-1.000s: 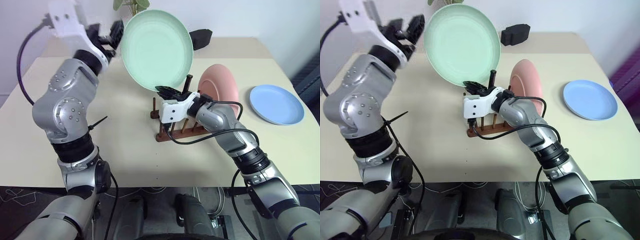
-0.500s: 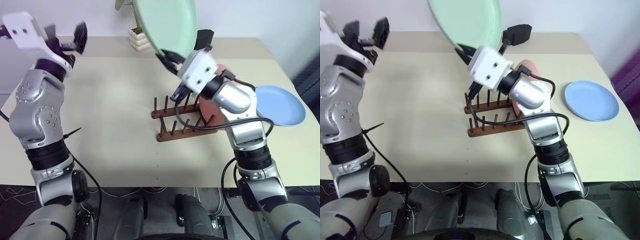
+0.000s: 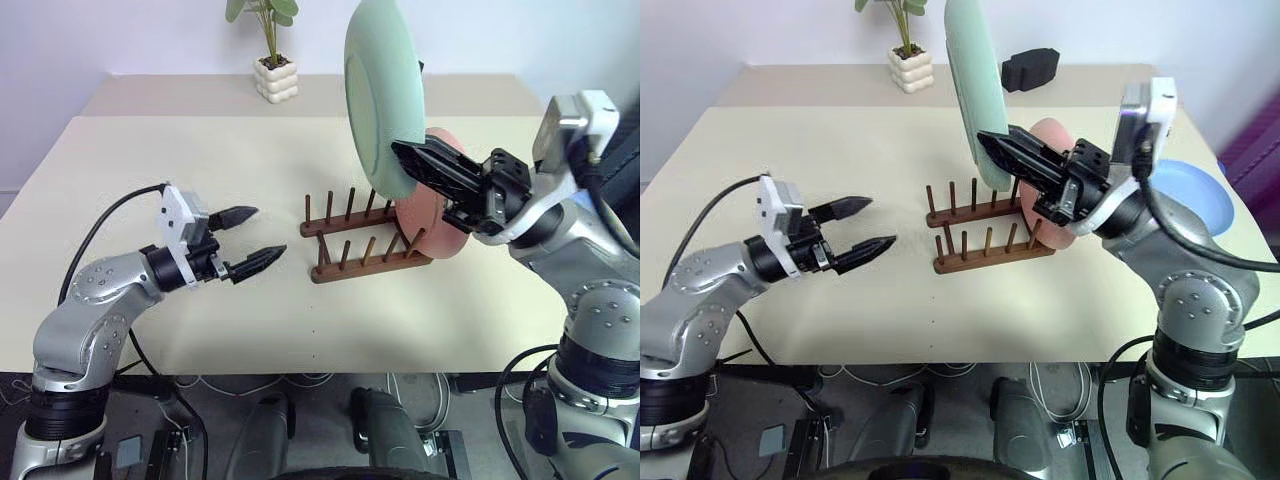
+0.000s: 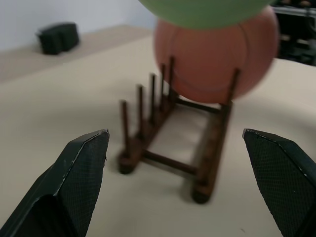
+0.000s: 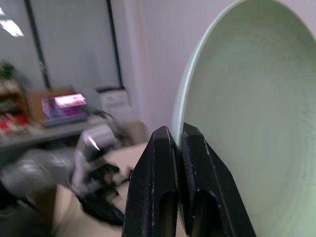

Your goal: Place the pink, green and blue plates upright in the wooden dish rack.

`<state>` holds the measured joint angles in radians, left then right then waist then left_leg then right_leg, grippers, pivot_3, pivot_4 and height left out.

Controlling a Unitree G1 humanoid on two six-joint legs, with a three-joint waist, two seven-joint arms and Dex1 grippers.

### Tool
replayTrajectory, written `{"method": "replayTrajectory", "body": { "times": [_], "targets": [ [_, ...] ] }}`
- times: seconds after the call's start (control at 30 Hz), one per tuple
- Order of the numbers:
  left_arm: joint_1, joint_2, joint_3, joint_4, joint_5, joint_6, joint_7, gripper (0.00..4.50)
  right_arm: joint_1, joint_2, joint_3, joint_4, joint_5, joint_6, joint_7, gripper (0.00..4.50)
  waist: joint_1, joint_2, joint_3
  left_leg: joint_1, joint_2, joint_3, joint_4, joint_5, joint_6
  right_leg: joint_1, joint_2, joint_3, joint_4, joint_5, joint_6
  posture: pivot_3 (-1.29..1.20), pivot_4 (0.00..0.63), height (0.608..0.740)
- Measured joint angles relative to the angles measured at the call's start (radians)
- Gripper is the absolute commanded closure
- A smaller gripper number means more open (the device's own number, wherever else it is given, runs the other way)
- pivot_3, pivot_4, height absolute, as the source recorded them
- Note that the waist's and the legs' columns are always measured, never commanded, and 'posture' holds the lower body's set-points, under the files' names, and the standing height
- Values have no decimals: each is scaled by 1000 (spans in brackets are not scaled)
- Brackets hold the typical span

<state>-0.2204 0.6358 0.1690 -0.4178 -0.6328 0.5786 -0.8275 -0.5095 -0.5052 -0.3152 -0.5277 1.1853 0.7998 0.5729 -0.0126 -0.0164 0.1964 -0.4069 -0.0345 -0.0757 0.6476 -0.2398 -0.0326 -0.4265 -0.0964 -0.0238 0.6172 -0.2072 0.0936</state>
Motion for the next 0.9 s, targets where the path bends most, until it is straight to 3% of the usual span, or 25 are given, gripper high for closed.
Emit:
{"method": "replayTrajectory", "body": {
  "times": [0.27,0.9],
  "targets": [
    [64,56,-76,-16,36,2,-28,55,68,-38,-8,44,193,45,-116,4500,2,0,0,-1,0,1,0,0,0,0,0,0,-2,0,0,0,150,739],
    [81,45,-117,-36,45,-1,-16,55,150,-14,-3,103,272,23,-214,4500,2,0,0,-1,0,1,0,0,0,0,0,0,-2,0,0,0,150,739]
  ]
}}
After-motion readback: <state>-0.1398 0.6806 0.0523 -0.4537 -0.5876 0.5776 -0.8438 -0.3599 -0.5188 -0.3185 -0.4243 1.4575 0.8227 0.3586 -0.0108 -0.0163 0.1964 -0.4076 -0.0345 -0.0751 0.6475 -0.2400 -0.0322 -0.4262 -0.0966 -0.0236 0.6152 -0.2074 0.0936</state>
